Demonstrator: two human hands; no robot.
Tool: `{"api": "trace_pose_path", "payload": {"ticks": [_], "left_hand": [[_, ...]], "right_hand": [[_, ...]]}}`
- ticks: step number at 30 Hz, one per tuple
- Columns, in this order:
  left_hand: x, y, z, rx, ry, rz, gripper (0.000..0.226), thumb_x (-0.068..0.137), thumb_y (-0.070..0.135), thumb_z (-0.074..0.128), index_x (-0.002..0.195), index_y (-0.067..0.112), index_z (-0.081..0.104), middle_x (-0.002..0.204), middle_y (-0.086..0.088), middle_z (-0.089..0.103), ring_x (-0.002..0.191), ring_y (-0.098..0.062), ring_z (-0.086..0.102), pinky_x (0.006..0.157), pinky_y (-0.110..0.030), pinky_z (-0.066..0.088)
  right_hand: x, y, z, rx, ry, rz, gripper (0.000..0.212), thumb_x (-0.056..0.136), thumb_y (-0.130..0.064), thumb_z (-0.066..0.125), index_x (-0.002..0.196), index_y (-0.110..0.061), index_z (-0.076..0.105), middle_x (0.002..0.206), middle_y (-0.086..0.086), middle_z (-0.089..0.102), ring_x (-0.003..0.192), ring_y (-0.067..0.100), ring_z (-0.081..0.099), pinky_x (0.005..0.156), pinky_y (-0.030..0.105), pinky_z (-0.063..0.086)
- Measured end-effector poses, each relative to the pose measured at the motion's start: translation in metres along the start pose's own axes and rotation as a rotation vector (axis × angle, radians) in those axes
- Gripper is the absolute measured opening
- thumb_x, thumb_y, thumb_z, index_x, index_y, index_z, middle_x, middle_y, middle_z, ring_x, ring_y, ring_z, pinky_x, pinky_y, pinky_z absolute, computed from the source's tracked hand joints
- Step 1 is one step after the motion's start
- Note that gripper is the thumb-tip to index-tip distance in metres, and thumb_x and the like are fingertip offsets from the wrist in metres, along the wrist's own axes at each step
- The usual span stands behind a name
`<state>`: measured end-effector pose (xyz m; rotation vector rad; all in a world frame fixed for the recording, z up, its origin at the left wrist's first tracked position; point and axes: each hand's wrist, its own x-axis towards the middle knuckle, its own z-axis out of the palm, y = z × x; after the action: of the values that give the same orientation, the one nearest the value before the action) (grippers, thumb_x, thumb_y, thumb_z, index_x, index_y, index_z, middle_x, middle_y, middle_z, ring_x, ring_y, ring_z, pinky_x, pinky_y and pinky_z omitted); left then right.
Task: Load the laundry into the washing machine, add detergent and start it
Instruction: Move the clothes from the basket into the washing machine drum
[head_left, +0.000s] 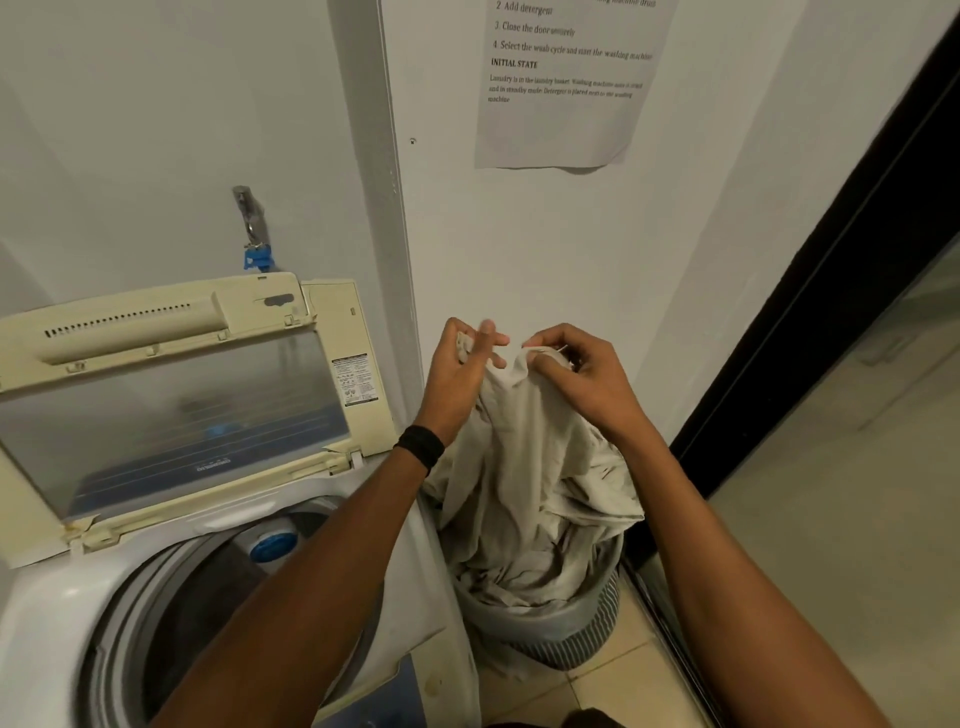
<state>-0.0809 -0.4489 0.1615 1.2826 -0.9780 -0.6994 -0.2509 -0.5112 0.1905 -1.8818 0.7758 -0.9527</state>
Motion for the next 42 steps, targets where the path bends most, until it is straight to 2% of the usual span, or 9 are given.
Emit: {"api": "trace_pose_path", "payload": {"ticks": [4, 9, 14, 18, 26, 30, 34, 36, 42], "left_hand": [[-0.005, -0.001, 0.007, 0.122, -0.029, 0.086, 0.029, 0.103, 0.034, 0.061, 0.094, 0.012, 0.044, 0.08, 0.0, 0.048, 0.07, -0.007, 0.049, 0.068, -0.019, 0.045], [0.003, 0.003, -0.007, 0.129, 0.183, 0.126, 0.025, 0.108, 0.029, 0.052, 0.098, 0.009, 0.043, 0.084, 0.003, 0.045, 0.07, -0.003, 0.045, 0.071, -0.017, 0.043], [0.009, 0.007, -0.019, 0.069, 0.074, 0.098, 0.015, 0.109, 0.031, 0.049, 0.102, 0.018, 0.049, 0.094, 0.004, 0.053, 0.082, -0.005, 0.052, 0.078, -0.024, 0.048], [0.008, 0.007, -0.012, 0.063, 0.037, 0.114, 0.014, 0.108, 0.029, 0.051, 0.102, 0.017, 0.05, 0.094, 0.007, 0.055, 0.086, -0.005, 0.054, 0.08, -0.023, 0.049], [0.007, 0.013, -0.023, 0.033, 0.092, 0.087, 0.019, 0.106, 0.031, 0.055, 0.11, 0.014, 0.046, 0.105, 0.003, 0.051, 0.098, -0.005, 0.053, 0.095, -0.024, 0.044], [-0.002, 0.011, -0.023, 0.111, -0.078, 0.103, 0.045, 0.092, 0.022, 0.077, 0.118, 0.011, 0.042, 0.107, 0.0, 0.047, 0.09, -0.01, 0.051, 0.086, -0.025, 0.048], [-0.006, 0.014, -0.024, 0.195, 0.022, 0.178, 0.021, 0.101, 0.011, 0.063, 0.112, 0.005, 0.047, 0.101, -0.001, 0.052, 0.088, -0.007, 0.053, 0.085, -0.022, 0.045], [-0.01, 0.015, -0.021, 0.214, 0.095, 0.213, 0.015, 0.103, 0.012, 0.059, 0.11, 0.006, 0.048, 0.098, 0.0, 0.054, 0.087, -0.007, 0.054, 0.084, -0.02, 0.045], [-0.026, 0.013, -0.005, 0.225, 0.241, 0.193, 0.011, 0.107, 0.014, 0.052, 0.108, 0.004, 0.049, 0.09, 0.001, 0.052, 0.077, -0.009, 0.05, 0.074, -0.019, 0.044]], "right_hand": [[0.002, 0.0, 0.02, -0.035, 0.059, -0.017, 0.005, 0.088, -0.018, 0.077, 0.091, -0.019, 0.073, 0.088, -0.01, 0.072, 0.079, 0.005, 0.063, 0.071, 0.022, 0.046], [-0.002, 0.015, 0.019, -0.106, -0.029, 0.092, 0.021, 0.083, -0.041, 0.082, 0.092, -0.027, 0.069, 0.071, -0.01, 0.062, 0.061, 0.005, 0.05, 0.064, 0.025, 0.044], [-0.012, 0.023, 0.019, -0.134, -0.219, 0.074, 0.04, 0.09, -0.044, 0.075, 0.128, -0.041, 0.062, 0.124, -0.016, 0.059, 0.106, 0.0, 0.058, 0.089, 0.022, 0.049], [-0.007, 0.021, 0.03, -0.18, -0.266, 0.047, 0.022, 0.094, -0.042, 0.072, 0.083, -0.025, 0.063, 0.075, -0.014, 0.058, 0.071, 0.004, 0.053, 0.07, 0.027, 0.042], [-0.028, 0.045, 0.017, -0.44, -0.073, 0.036, 0.019, 0.097, -0.034, 0.047, 0.114, -0.036, 0.055, 0.1, -0.008, 0.057, 0.083, 0.01, 0.057, 0.079, 0.039, 0.05], [-0.037, 0.024, 0.016, -0.223, 0.064, 0.011, 0.01, 0.1, -0.025, 0.049, 0.106, -0.032, 0.051, 0.079, 0.0, 0.058, 0.068, 0.014, 0.052, 0.066, 0.035, 0.043], [-0.035, 0.015, 0.009, -0.381, -0.043, -0.086, 0.033, 0.091, -0.045, 0.07, 0.111, -0.037, 0.045, 0.09, -0.013, 0.053, 0.071, 0.009, 0.052, 0.067, 0.029, 0.049], [-0.037, 0.027, 0.007, -0.465, -0.051, -0.18, 0.023, 0.096, -0.042, 0.065, 0.111, -0.035, 0.05, 0.102, -0.016, 0.05, 0.079, 0.009, 0.053, 0.07, 0.035, 0.052], [-0.049, 0.055, -0.005, -0.101, 0.078, -0.108, 0.009, 0.1, -0.032, 0.062, 0.098, -0.026, 0.069, 0.094, -0.013, 0.059, 0.09, 0.011, 0.06, 0.073, 0.032, 0.049]]}}
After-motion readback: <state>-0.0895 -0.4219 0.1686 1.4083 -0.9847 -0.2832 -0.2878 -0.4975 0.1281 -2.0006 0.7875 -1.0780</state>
